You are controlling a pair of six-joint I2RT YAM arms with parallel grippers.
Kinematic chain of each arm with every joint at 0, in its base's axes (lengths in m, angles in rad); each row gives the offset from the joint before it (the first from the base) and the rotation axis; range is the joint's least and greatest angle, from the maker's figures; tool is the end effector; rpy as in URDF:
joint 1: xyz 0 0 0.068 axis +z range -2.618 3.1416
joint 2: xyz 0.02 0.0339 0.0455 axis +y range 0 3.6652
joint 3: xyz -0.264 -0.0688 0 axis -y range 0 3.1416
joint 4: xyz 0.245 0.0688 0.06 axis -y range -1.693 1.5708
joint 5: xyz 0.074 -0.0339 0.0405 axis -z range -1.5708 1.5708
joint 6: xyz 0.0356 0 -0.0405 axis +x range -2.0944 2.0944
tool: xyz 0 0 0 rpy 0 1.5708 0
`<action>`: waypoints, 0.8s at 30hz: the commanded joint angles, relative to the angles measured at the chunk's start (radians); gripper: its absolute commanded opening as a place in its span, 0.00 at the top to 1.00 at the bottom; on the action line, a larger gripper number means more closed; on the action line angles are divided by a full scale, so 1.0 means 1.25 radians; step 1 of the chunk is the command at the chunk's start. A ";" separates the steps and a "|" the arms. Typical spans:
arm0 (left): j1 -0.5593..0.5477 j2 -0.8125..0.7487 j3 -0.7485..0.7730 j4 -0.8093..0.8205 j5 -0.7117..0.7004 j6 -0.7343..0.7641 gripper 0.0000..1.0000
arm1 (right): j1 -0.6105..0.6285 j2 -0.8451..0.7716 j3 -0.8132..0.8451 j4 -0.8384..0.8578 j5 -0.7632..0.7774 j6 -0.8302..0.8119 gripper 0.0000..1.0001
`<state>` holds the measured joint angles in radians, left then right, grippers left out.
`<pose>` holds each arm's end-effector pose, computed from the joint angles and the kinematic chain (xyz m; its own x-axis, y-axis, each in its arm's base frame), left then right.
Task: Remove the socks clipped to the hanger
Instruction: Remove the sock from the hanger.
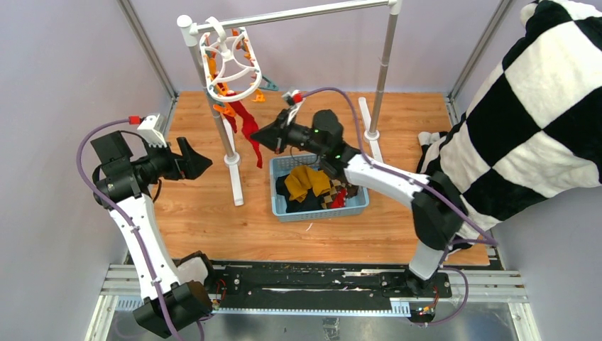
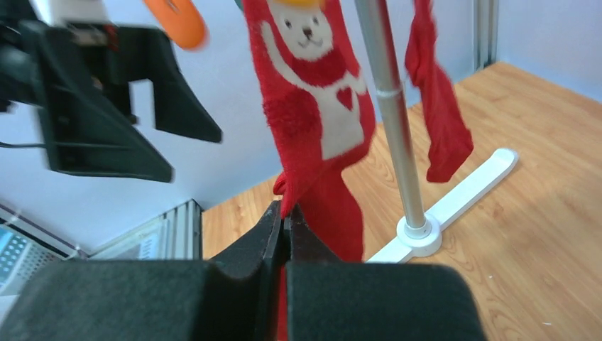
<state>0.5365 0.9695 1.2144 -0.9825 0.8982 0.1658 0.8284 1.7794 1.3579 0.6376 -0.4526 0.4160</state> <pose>0.1560 0.0604 0.3841 -0.5405 -0.2018 -0.8168 0.2721 0.8767 -0.3967 0.2767 0.3247 0.3490 -0.2519 0.2630 -0.9313 -0.9289 0.2044 0.3089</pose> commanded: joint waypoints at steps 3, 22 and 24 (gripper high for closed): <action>0.006 -0.033 -0.023 -0.008 0.068 0.018 0.01 | -0.103 -0.180 -0.111 0.061 -0.070 0.127 1.00; 0.000 -0.061 -0.001 -0.008 0.117 0.016 0.02 | -0.494 -0.401 -0.140 0.045 -0.146 0.340 1.00; -0.001 -0.062 -0.001 -0.008 0.124 0.016 0.02 | -0.504 -0.406 -0.145 0.041 -0.153 0.336 1.00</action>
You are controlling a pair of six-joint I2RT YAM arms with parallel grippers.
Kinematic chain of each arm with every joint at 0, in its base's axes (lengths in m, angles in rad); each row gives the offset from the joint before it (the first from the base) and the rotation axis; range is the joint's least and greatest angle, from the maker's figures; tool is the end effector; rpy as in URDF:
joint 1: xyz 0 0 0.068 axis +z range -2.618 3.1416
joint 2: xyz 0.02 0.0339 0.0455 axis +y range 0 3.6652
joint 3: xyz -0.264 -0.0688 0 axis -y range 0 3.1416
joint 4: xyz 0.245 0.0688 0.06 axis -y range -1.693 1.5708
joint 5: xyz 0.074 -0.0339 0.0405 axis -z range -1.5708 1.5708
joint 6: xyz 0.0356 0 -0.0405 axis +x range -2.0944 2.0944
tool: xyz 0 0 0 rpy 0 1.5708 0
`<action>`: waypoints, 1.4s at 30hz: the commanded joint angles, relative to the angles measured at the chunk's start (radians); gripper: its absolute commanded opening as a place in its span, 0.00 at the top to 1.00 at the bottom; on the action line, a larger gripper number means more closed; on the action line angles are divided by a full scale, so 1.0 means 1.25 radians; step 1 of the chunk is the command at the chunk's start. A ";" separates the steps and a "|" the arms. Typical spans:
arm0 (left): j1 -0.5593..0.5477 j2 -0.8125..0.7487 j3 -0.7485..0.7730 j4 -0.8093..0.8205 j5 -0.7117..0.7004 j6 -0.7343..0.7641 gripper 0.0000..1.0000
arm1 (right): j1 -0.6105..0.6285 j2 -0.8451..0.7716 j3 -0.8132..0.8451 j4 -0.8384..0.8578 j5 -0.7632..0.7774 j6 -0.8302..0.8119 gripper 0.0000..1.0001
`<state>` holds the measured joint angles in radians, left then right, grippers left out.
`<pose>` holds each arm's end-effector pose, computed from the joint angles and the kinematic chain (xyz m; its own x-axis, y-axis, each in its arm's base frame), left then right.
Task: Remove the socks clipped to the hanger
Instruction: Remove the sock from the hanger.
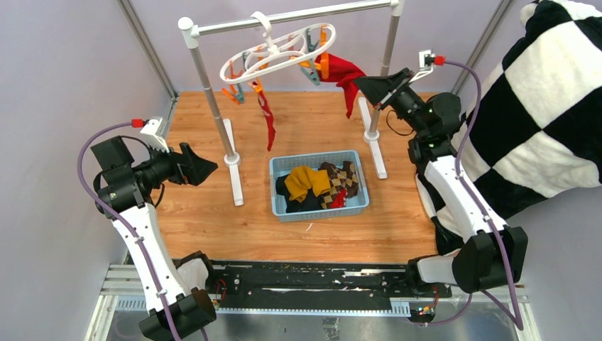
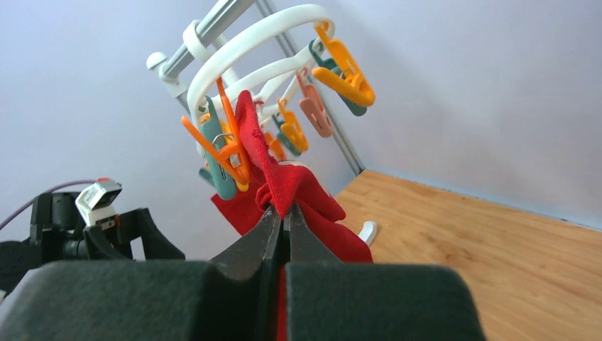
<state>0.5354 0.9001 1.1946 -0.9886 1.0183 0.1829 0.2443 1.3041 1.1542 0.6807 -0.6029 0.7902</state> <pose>0.1395 0.0475 0.3896 -0.4874 -0.1781 -0.8548 0.3901 0.8314 -0.3956 0.2772 0.0899 0.4432 -0.1330 0.5700 -0.8108 -0.8231 0.3922 0.4107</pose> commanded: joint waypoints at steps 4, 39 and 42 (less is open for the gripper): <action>-0.010 -0.010 0.009 -0.003 0.042 0.001 0.02 | 0.003 -0.025 -0.029 0.005 -0.049 0.027 1.00; -0.479 0.151 0.142 0.143 -0.035 -0.138 0.00 | 0.376 0.154 -0.081 0.209 -0.056 0.133 1.00; -0.505 0.173 0.157 0.153 -0.025 -0.140 0.00 | 0.383 0.154 -0.084 0.223 -0.059 0.150 1.00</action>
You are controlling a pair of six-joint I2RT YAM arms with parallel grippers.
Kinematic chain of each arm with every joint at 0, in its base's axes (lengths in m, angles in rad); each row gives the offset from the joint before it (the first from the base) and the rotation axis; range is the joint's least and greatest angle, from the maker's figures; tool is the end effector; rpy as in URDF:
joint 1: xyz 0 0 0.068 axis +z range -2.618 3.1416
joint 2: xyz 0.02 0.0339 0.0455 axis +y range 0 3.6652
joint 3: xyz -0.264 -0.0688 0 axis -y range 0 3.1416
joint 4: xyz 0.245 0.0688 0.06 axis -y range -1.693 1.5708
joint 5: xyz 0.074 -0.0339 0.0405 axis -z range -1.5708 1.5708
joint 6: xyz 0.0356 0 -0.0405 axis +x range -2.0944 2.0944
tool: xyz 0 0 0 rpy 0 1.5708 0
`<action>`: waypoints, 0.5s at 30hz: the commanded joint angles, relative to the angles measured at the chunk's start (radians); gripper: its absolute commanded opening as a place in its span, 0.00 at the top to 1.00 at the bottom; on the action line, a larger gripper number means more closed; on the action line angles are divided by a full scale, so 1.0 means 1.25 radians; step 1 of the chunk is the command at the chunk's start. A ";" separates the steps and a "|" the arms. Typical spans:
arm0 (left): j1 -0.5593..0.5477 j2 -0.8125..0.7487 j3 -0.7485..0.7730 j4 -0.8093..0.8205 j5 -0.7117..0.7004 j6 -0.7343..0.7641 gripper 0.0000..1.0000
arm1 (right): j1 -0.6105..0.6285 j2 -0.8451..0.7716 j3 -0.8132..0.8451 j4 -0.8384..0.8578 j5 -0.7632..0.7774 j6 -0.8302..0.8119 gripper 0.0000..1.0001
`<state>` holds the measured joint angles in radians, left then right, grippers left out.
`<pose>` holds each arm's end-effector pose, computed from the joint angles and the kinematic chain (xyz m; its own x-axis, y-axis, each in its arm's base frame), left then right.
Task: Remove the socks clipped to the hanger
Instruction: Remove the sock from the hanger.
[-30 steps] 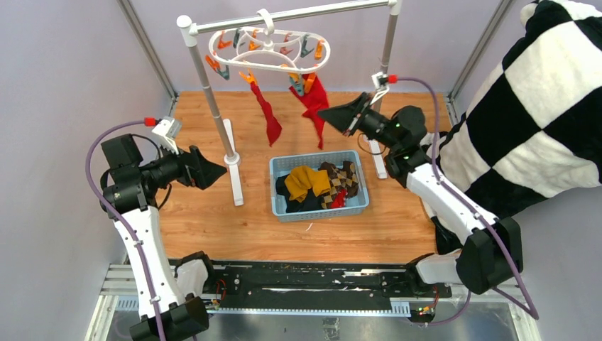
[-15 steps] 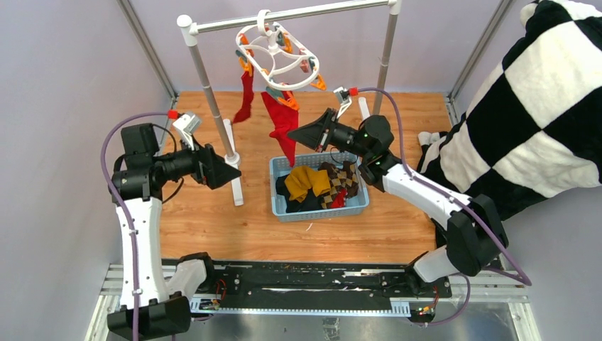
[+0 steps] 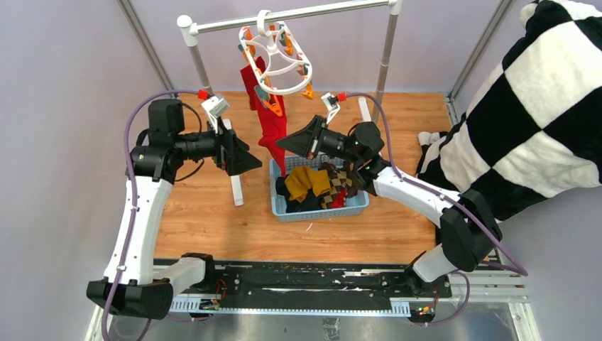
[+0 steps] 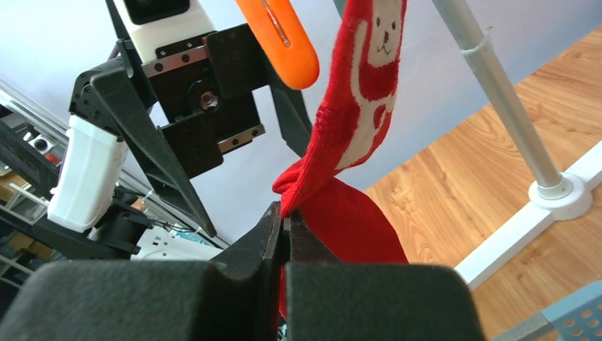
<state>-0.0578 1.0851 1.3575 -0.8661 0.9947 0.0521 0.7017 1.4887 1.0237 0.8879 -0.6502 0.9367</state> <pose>0.1919 -0.0410 0.4184 -0.5200 0.0585 -0.8522 0.7535 0.5013 -0.4253 0.2439 0.2344 0.3624 -0.5679 0.3596 -0.7404 -0.8067 -0.0644 0.5874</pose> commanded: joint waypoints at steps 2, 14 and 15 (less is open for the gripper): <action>-0.038 0.029 0.032 0.067 0.006 -0.032 0.00 | 0.018 0.004 0.017 0.065 -0.022 0.043 1.00; -0.051 0.058 0.017 0.200 0.061 -0.140 0.13 | 0.029 0.017 0.007 0.122 -0.043 0.100 1.00; -0.051 0.052 0.011 0.215 0.073 -0.154 0.17 | 0.031 0.018 0.007 0.125 -0.046 0.100 1.00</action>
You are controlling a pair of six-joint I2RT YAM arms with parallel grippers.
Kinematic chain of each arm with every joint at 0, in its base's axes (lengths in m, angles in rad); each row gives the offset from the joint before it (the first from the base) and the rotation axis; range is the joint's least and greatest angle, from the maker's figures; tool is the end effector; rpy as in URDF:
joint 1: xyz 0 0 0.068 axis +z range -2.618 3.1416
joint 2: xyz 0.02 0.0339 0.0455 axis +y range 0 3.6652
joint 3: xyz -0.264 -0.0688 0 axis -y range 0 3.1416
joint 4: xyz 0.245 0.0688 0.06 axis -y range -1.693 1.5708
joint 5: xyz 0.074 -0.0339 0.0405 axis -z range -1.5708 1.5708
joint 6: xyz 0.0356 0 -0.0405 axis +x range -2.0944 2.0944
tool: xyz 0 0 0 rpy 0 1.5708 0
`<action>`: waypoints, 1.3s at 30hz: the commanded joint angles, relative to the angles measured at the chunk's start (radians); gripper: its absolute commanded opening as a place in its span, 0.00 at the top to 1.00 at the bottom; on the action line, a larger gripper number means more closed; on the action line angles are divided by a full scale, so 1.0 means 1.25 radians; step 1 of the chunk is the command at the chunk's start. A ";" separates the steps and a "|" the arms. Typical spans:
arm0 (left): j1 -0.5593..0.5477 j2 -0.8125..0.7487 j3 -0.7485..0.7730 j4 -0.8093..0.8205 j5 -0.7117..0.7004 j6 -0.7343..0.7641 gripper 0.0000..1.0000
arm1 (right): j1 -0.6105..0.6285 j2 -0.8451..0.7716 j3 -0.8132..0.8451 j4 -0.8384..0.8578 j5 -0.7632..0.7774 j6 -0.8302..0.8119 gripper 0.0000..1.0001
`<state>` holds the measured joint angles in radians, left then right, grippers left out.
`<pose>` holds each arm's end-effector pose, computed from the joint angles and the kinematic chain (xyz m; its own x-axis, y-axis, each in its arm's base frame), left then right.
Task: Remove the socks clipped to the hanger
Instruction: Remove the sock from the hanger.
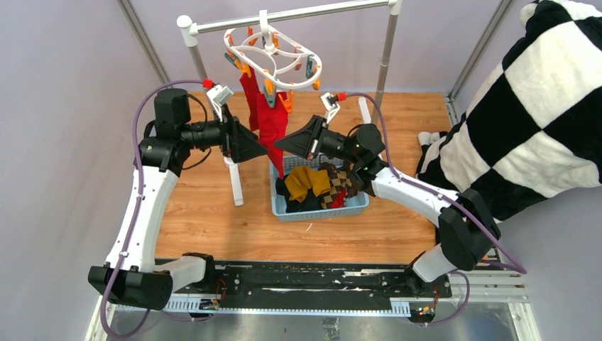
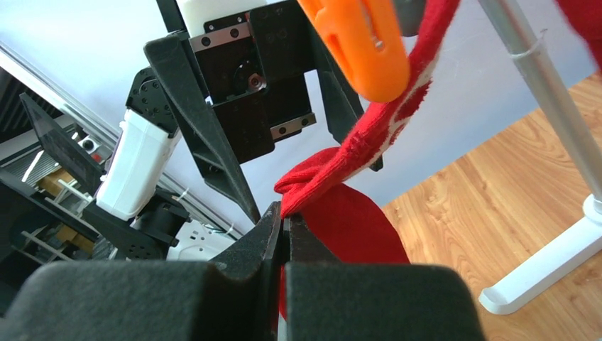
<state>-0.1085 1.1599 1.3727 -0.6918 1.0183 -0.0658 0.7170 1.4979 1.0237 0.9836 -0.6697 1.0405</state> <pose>0.2190 -0.0543 0.4232 -0.5103 0.0209 -0.8597 0.7759 0.4423 -0.4498 0.2381 0.2369 0.3680 -0.6109 0.3647 -0.7027 -0.7843 -0.1577 0.6000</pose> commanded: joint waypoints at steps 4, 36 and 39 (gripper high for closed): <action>-0.010 -0.043 -0.042 0.150 0.083 -0.106 0.35 | 0.032 0.016 -0.005 0.068 -0.039 0.011 0.99; -0.021 -0.118 -0.111 0.133 -0.036 -0.099 1.00 | -0.036 -0.028 0.110 -0.192 0.266 -0.224 0.40; -0.022 -0.121 -0.119 0.132 -0.041 -0.094 1.00 | -0.037 -0.013 0.116 -0.175 0.266 -0.210 0.40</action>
<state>-0.1268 1.0336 1.2423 -0.5022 0.9794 -0.2115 0.6815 1.4662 1.1393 0.6930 -0.3527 0.7467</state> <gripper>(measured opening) 0.036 0.602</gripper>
